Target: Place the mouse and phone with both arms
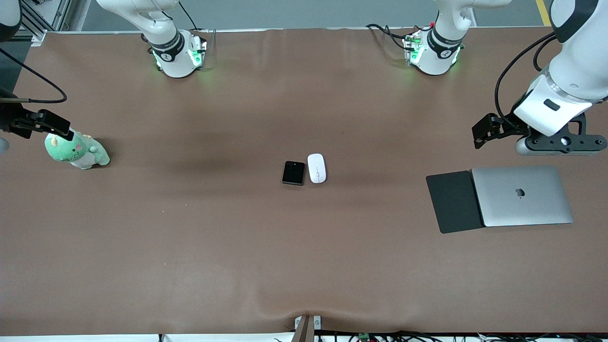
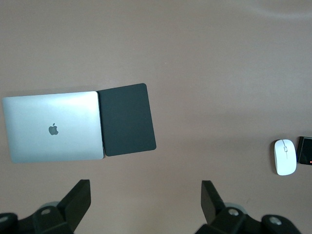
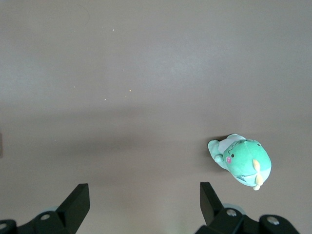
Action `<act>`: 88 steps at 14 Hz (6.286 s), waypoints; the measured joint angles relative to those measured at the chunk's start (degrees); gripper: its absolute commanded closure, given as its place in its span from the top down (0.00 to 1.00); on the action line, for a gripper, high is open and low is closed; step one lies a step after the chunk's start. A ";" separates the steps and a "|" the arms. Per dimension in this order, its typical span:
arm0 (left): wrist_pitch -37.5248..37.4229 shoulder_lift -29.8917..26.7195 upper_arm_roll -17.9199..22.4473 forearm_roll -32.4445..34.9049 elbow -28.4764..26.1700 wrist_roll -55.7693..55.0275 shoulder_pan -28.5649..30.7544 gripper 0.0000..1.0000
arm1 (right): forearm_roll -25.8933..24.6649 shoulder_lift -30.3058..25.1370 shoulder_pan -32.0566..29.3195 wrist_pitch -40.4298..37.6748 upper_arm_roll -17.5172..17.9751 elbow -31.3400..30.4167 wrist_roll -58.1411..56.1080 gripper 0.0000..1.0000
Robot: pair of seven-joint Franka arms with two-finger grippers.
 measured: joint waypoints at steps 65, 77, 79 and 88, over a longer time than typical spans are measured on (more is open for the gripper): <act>24.27 36.40 -0.85 1.92 7.33 -34.44 -27.10 1.00 | -24.02 38.94 19.60 61.87 27.56 -16.23 56.65 1.00; 24.27 36.89 -0.84 1.94 7.39 -34.44 -27.13 1.00 | -24.46 39.31 20.45 61.65 27.79 -15.84 58.39 0.00; 24.27 36.90 -0.84 1.94 7.40 -34.44 -27.25 1.00 | -24.46 39.42 20.38 61.66 27.74 -15.60 58.40 0.00; 24.47 37.39 -0.82 1.95 7.39 -34.68 -27.62 1.00 | -24.14 34.65 10.41 49.82 29.57 -13.01 50.85 0.00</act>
